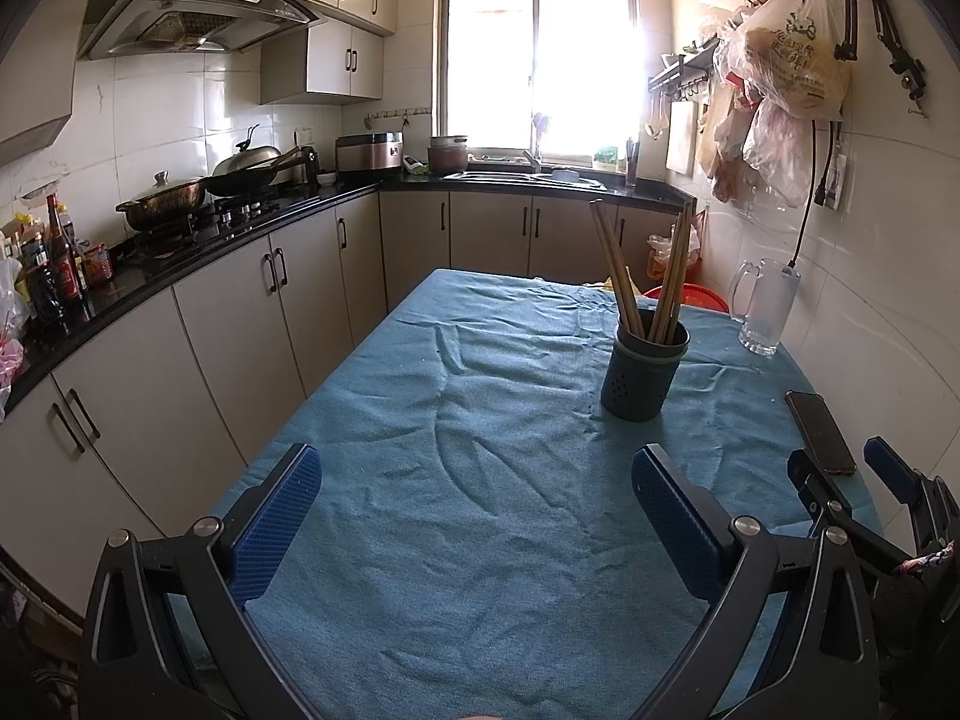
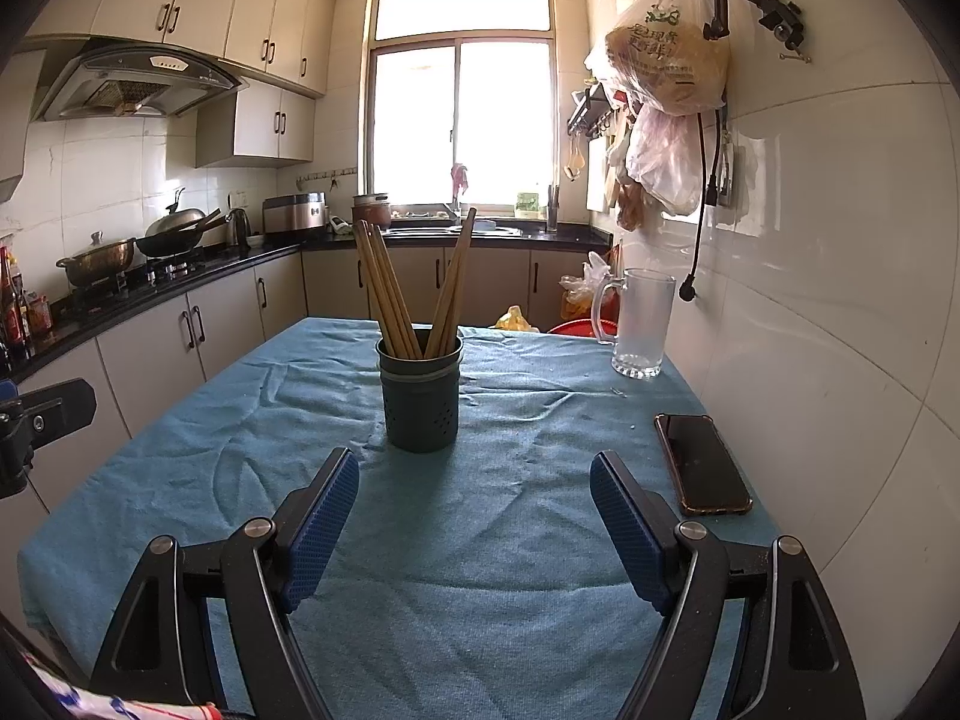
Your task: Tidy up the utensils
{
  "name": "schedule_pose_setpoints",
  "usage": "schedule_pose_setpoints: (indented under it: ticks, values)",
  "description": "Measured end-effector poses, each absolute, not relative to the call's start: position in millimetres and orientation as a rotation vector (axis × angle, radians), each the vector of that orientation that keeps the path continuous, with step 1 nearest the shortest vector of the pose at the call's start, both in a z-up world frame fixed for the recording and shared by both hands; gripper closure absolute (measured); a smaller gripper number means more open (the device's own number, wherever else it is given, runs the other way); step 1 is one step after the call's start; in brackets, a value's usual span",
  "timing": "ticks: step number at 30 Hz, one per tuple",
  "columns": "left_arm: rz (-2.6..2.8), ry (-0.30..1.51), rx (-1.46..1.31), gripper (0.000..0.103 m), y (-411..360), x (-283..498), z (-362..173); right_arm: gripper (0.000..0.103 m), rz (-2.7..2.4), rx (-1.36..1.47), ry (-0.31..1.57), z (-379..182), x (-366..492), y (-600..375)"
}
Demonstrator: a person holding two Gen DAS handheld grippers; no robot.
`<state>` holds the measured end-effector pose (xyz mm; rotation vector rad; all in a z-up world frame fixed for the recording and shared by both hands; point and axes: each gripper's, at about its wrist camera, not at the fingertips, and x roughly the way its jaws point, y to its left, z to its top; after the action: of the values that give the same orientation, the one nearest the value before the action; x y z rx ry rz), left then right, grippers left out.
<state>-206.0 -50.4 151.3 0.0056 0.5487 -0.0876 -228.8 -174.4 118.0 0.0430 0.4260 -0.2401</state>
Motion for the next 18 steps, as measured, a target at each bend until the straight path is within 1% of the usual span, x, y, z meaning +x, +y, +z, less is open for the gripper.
schedule_pose_setpoints:
  ticks: [18]
  values:
    - [-0.087, 0.551, 0.007, 0.0, -49.7, -206.0, 150.8, 0.019, -0.239, 0.036, 0.431, 116.3, -225.6, -172.4]
